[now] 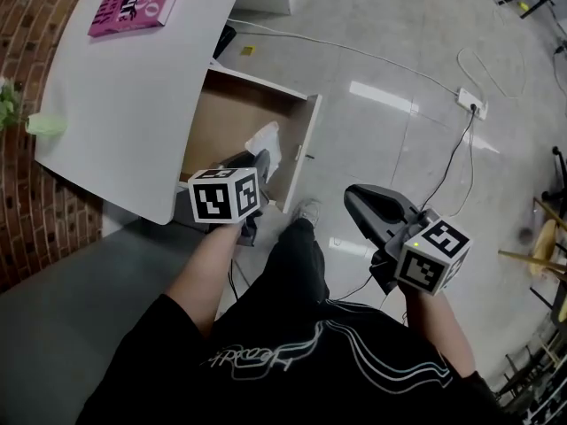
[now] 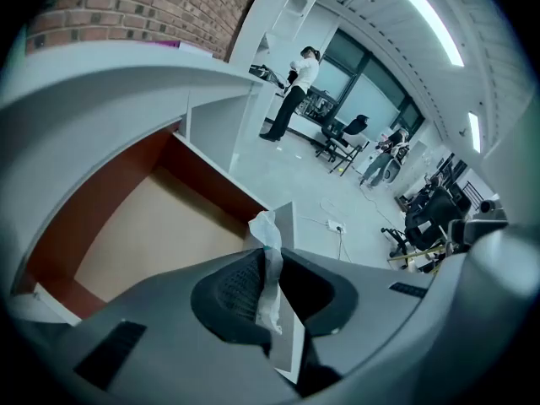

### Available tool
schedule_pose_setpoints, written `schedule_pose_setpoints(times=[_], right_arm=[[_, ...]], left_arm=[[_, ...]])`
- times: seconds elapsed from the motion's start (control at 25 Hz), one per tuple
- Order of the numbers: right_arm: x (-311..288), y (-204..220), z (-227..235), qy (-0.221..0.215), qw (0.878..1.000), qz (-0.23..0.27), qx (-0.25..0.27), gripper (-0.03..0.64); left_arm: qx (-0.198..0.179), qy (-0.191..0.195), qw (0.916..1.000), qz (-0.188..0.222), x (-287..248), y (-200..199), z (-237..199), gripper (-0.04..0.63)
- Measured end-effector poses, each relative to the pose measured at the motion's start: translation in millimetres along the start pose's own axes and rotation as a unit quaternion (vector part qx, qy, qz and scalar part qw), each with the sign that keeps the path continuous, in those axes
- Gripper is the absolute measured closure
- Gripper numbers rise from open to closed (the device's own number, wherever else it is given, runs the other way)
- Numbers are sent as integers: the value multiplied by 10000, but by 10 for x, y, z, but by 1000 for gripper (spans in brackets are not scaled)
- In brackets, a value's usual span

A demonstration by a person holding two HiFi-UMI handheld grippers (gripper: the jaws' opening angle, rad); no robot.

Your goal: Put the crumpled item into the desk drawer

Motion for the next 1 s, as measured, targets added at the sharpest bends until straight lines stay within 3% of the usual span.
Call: schedule_pose_setpoints(times=[0.36, 0.8, 1.0], right_arm=[[-216, 118, 447, 107, 9993, -65, -359, 566], [-381, 263, 740, 172, 9971, -55, -738, 568], [-430, 382, 797, 171, 9956, -62, -922, 566]], left_arm=[[32, 70, 9990, -433, -757, 102, -301, 529], [-482, 340, 9908, -1216, -1439, 221, -619, 529], [-512, 356, 9895, -1301, -1567, 213, -715, 529]])
Point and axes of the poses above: the fingertips, and each gripper's own axes: x backward along the fingers, z to its right, y out of its underside, the point moved 7 cm from there along x, backward along the fingers, and after that the axes turned 8 degrees about -x, right-handed, at the moved point
